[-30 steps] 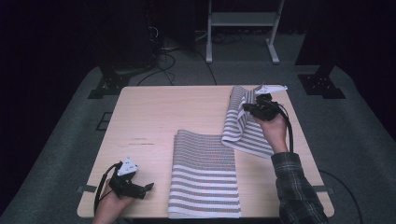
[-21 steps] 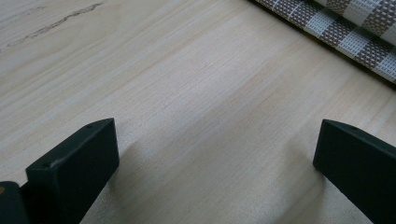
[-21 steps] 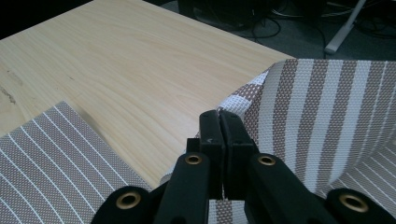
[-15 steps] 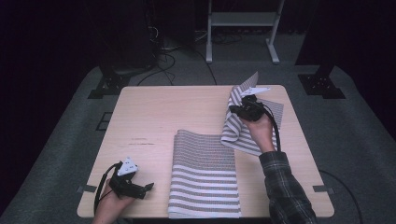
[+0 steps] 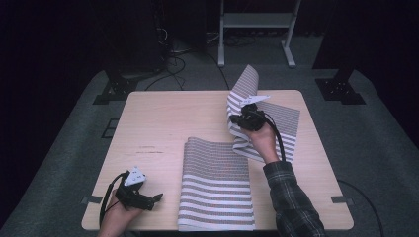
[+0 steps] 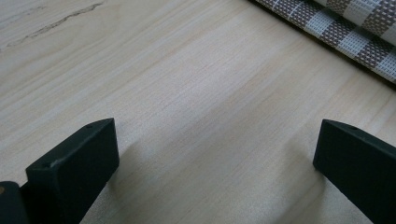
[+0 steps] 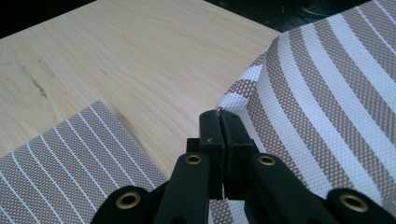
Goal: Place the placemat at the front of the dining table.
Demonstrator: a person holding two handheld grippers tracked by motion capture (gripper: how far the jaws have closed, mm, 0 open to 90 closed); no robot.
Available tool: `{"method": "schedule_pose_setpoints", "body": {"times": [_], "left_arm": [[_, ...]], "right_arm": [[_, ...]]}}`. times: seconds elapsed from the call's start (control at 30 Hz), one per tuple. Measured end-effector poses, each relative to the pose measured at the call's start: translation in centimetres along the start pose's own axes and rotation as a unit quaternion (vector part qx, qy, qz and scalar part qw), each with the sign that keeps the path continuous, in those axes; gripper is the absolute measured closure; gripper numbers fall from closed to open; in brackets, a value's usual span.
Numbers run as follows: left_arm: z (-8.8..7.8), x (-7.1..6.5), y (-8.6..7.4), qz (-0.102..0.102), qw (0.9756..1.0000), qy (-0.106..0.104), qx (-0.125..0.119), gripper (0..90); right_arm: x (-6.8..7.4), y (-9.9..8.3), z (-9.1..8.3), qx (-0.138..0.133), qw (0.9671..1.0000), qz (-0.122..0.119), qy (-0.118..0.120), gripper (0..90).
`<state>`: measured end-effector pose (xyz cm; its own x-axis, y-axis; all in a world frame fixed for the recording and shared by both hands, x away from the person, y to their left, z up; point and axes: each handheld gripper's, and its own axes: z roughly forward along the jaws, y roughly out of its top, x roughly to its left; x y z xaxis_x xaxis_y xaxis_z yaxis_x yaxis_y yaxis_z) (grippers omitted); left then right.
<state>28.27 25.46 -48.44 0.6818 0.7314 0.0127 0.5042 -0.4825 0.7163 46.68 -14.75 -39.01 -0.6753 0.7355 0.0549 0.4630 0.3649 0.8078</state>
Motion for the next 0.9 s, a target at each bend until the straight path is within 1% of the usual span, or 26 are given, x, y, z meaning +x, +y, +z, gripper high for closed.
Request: {"method": "schedule_pose_setpoints", "body": {"times": [0.07, 0.1, 0.3, 0.33, 0.37, 0.43, 0.5, 0.53, 0.57, 0.63, 0.67, 0.83, 0.9], "left_arm": [[0.0, 0.0, 0.0, 0.000, 1.0000, 0.000, 0.000, 0.0], [0.0, 0.0, 0.0, 0.000, 1.0000, 0.000, 0.000, 0.0], [0.0, 0.0, 0.0, 0.000, 1.0000, 0.000, 0.000, 0.0], [0.0, 0.0, 0.0, 0.000, 1.0000, 0.000, 0.000, 0.0], [0.0, 0.0, 0.0, 0.000, 1.0000, -0.001, 0.000, 0.0], [0.0, 0.0, 0.0, 0.000, 1.0000, -0.001, 0.001, 0.0], [0.0, 0.0, 0.0, 0.001, 1.0000, -0.001, 0.000, 0.0], [0.0, 0.0, 0.0, 0.001, 1.0000, -0.001, 0.000, 0.0], [0.0, 0.0, 0.0, 0.001, 1.0000, -0.001, 0.000, 0.0], [0.0, 0.0, 0.0, 0.001, 1.0000, -0.001, 0.000, 0.0], [0.0, -0.1, 0.0, 0.001, 1.0000, -0.002, 0.001, 0.0], [0.0, -0.1, 0.0, 0.002, 1.0000, -0.003, 0.001, 0.0], [0.0, -0.1, 0.0, 0.002, 1.0000, -0.002, 0.000, 0.0]], "right_arm": [[0.2, 0.1, 0.2, 0.000, 1.0000, -0.002, 0.002, 88.7], [0.6, 0.2, 0.6, 0.001, 1.0000, -0.004, 0.006, 88.6], [2.0, 0.7, 1.6, 0.003, 0.9997, -0.015, 0.022, 88.6], [2.0, 0.7, 1.6, 0.003, 0.9997, -0.015, 0.022, 88.6], [2.5, 0.9, 1.9, 0.001, 0.9995, -0.018, 0.027, 88.6], [2.7, 1.0, 2.1, 0.001, 0.9994, -0.019, 0.029, 88.6], [3.5, 1.4, 2.6, 0.003, 0.9990, -0.025, 0.037, 88.6], [3.5, 1.4, 2.6, 0.003, 0.9990, -0.025, 0.037, 88.6], [4.0, 1.6, 3.0, 0.000, 0.9988, -0.027, 0.042, 88.6], [4.2, 1.8, 3.2, -0.001, 0.9986, -0.028, 0.045, 88.6], [4.8, 2.1, 3.6, 0.001, 0.9982, -0.032, 0.050, 88.6], [5.8, 2.9, 4.7, 0.008, 0.9976, -0.043, 0.055, 88.6], [6.0, 2.9, 4.9, 0.006, 0.9975, -0.041, 0.057, 88.6]]}}
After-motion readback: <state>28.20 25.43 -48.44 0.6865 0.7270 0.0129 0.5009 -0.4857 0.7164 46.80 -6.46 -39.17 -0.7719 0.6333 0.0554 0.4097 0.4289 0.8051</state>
